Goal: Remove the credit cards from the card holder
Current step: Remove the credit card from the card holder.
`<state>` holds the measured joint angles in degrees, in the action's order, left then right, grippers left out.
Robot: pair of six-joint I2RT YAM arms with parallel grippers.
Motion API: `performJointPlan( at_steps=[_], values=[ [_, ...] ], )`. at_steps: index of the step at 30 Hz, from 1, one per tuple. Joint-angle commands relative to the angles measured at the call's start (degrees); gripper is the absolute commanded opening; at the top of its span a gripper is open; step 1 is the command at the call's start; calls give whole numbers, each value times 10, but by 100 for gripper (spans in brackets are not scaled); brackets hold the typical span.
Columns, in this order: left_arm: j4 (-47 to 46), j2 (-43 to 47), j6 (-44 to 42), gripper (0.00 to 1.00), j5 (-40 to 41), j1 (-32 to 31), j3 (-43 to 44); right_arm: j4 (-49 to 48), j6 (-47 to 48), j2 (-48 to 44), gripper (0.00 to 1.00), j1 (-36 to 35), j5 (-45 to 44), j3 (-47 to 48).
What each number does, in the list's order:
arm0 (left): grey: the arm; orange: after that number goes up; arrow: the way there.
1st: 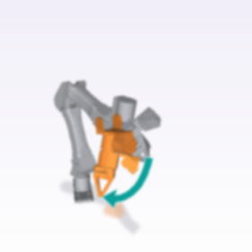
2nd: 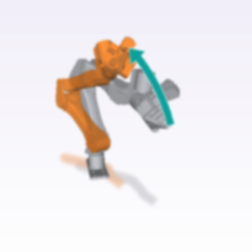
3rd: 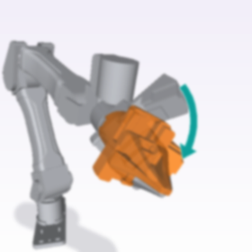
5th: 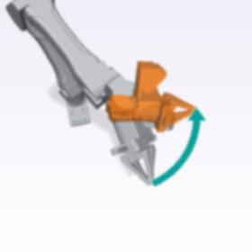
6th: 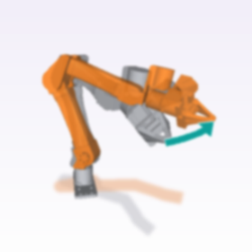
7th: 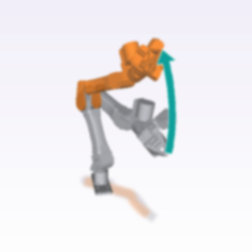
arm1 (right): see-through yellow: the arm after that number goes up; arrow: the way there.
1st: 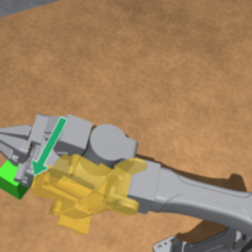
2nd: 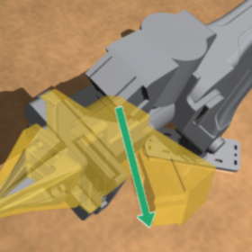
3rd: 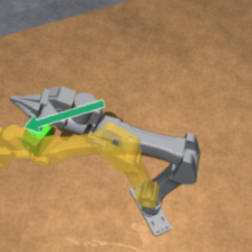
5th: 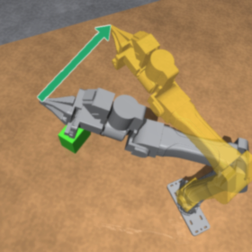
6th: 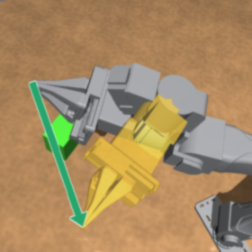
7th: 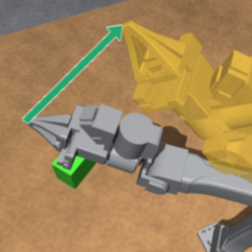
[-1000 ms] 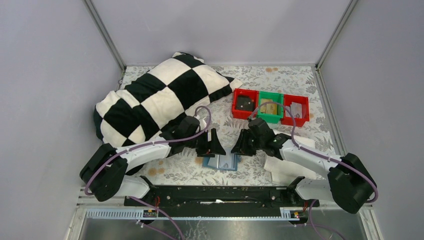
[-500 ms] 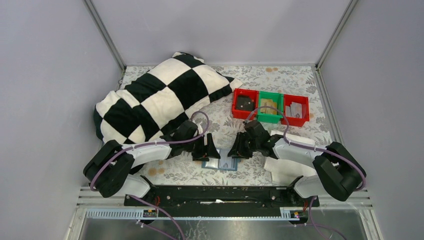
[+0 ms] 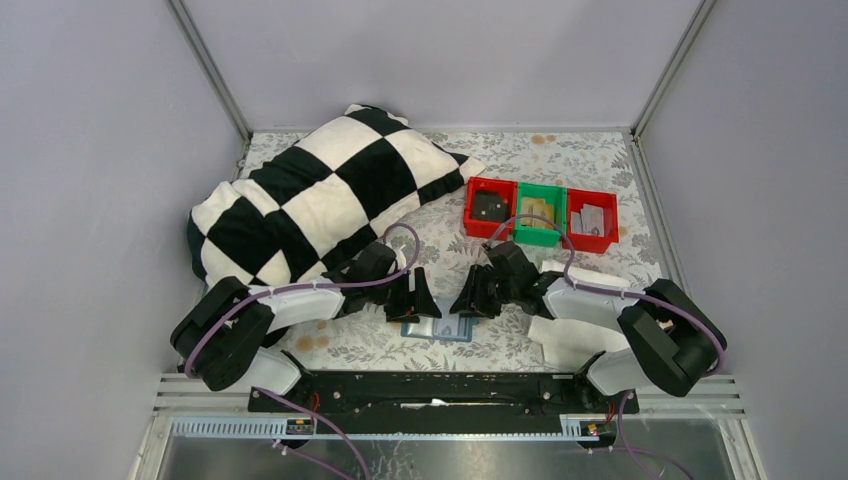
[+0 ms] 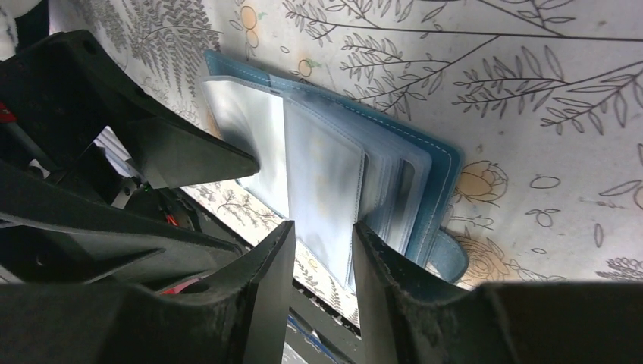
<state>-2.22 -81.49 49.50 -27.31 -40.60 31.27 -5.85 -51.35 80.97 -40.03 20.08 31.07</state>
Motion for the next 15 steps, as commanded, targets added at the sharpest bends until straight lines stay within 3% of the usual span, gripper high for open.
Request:
performJointPlan(
  at_steps=[1,9,15],
  values=[
    [-25,-1,-9,73,-5,3,-3,-51,-22,-5,41,-4,27,-8],
    [-15,16,-12,73,-11,3,-1,-45,-22,-48,39,-4,47,-1],
    [39,64,-17,75,-1,8,11,-76,-24,-22,39,-9,80,13]
  ],
)
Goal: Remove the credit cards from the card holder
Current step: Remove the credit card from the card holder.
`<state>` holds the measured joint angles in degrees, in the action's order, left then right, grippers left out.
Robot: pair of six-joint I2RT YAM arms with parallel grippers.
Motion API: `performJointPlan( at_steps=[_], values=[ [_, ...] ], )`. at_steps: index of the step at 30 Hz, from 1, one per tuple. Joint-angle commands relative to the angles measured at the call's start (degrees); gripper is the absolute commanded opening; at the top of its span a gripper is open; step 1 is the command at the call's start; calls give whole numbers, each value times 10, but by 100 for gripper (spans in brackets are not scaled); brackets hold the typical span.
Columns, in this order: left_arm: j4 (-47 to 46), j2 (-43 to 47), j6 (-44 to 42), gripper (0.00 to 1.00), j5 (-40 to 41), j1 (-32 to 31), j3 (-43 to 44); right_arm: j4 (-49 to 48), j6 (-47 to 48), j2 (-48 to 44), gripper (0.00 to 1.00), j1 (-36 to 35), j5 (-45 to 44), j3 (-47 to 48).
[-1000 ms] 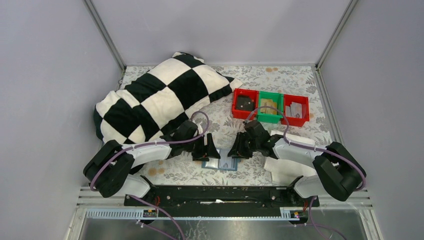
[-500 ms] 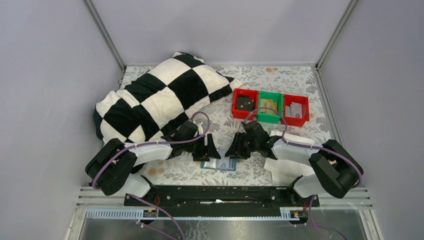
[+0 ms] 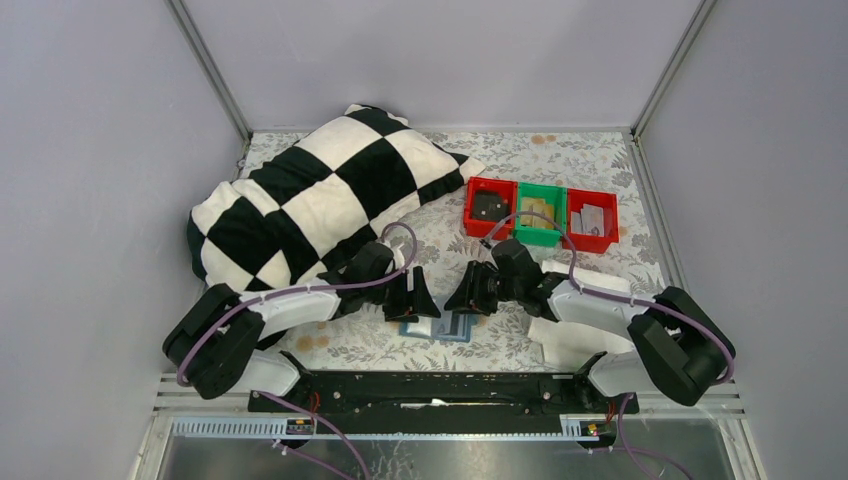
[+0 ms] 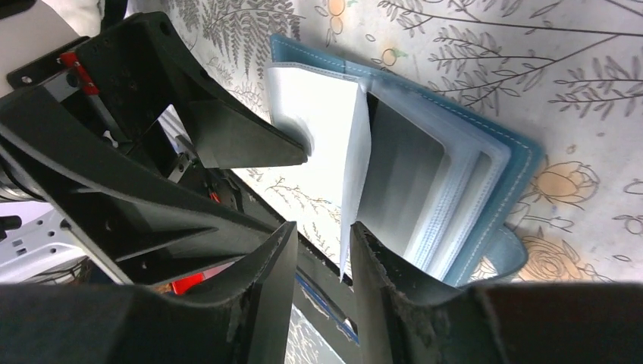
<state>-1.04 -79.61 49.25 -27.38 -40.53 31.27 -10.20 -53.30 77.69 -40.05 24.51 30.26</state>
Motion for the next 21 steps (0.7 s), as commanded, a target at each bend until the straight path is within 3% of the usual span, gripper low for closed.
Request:
performJointPlan(
  at_steps=[1,11,18,21],
  values=[
    [39,56,-14,75,0,10,14,-34,-4,16,39,-12,38,27],
    [159,183,-43,78,-1,81,41,-53,5,98,40,-60,54,95],
    [170,214,-35,78,1,102,37,-57,4,175,43,-91,48,162],
    [163,222,-25,78,-2,102,35,-24,19,164,43,-92,26,172]
  ],
)
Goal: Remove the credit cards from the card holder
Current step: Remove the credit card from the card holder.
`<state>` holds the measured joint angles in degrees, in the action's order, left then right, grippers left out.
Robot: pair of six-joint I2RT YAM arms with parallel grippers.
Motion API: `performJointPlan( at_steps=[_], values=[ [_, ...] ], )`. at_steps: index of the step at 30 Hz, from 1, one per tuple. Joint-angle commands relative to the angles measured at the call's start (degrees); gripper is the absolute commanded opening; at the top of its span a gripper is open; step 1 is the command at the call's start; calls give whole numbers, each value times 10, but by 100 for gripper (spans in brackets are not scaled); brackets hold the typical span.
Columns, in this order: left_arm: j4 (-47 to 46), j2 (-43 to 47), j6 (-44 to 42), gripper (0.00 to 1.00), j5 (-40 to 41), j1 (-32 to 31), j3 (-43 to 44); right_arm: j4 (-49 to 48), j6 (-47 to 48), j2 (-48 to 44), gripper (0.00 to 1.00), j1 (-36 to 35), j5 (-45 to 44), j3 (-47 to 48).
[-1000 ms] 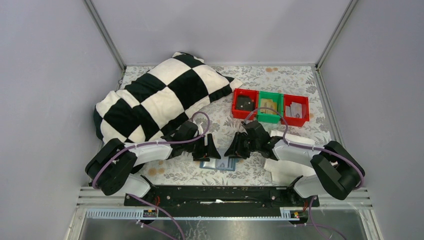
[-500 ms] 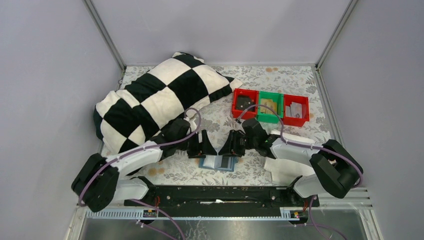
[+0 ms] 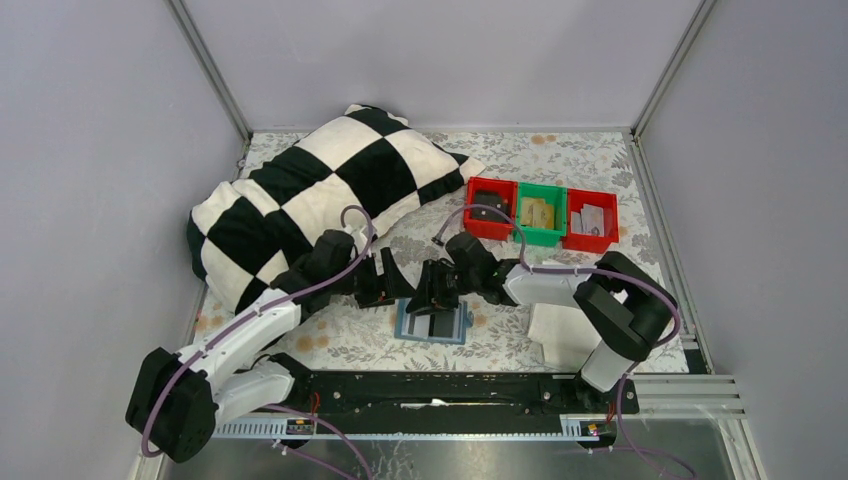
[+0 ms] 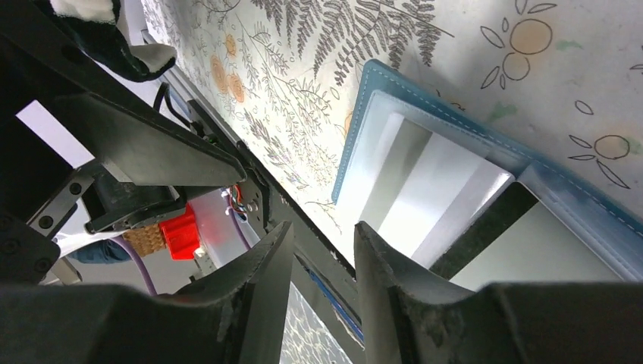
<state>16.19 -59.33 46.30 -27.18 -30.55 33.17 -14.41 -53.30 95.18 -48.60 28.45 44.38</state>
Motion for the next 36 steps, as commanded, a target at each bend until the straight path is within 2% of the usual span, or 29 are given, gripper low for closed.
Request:
performJointPlan(
  at_steps=[1,6,11,17,27,36],
  values=[
    [-12,22,8,78,-5,2,15,38,30,-25,43,-6,-40,28],
    [-79,18,38,77,-40,-1,-14,114,58,-104,44,-2,-126,-8],
    [-150,-31,64,76,-58,-38,-29,128,49,-139,42,13,-144,-59],
    [-306,-106,133,75,-105,-75,-60,129,43,-156,39,28,-150,-82],
    [-367,-198,138,73,-99,-79,-67,141,56,-147,36,34,-151,-80],
    [-369,-261,116,73,-109,-78,-55,133,57,-133,35,34,-142,-82]
  ],
)
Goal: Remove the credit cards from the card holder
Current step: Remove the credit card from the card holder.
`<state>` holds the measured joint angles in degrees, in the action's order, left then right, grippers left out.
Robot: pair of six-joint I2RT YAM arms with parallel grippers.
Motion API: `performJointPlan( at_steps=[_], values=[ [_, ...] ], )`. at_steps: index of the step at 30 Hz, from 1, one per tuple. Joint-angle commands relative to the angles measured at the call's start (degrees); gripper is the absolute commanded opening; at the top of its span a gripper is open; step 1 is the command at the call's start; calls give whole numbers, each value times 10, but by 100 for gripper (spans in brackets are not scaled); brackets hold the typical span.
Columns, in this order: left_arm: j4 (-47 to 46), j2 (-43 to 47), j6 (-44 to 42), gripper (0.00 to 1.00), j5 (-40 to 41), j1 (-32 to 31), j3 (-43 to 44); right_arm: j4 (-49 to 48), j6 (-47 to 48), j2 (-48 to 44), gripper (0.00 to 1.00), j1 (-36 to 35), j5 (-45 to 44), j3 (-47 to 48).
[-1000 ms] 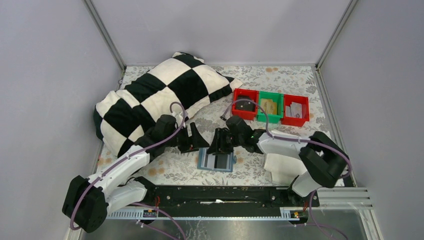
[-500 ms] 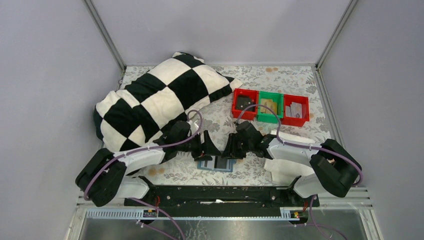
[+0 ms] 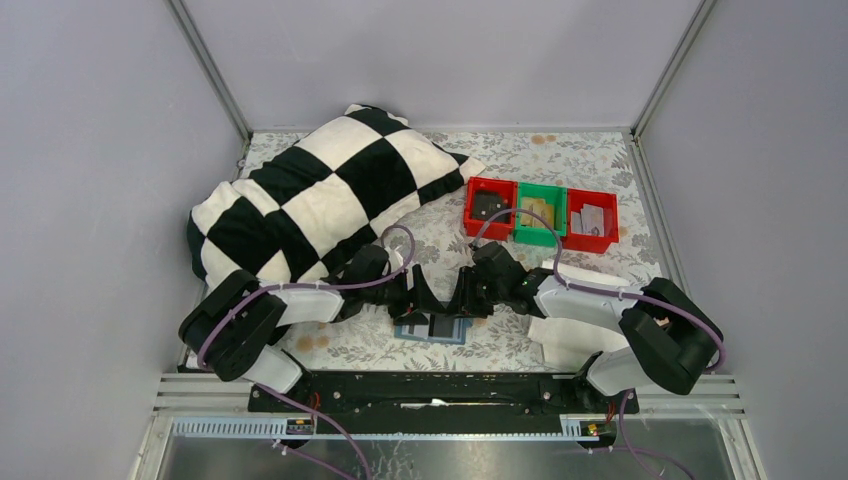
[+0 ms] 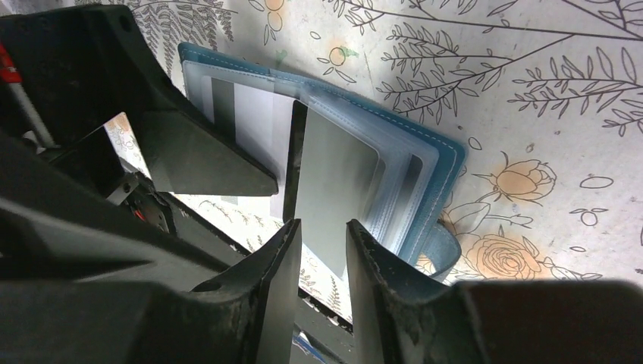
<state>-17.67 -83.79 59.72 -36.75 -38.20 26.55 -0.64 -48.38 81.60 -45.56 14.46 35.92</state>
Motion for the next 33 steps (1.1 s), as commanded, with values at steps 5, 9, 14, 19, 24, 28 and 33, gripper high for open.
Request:
performJointPlan(
  at_steps=[5,9,14,19,24,28,33],
  values=[
    [-24,-31,-27,72,-5,-2,11,-13,6,23,35,4,0,-6],
    [-11,-31,-36,70,9,-2,8,-18,4,32,34,4,-4,-16],
    [-15,-39,-37,55,16,-2,1,-18,2,34,34,4,-7,-21],
    [-24,-44,-35,43,18,-2,-3,-24,0,36,34,5,-6,-27],
    [-23,-52,-39,42,23,-2,-2,-24,-1,33,34,5,-7,-31],
    [-25,-60,-41,42,30,-2,-5,-24,-1,31,34,5,-7,-35],
    [18,-54,-66,47,68,-2,3,-23,-3,26,34,5,-9,-38]
  ],
)
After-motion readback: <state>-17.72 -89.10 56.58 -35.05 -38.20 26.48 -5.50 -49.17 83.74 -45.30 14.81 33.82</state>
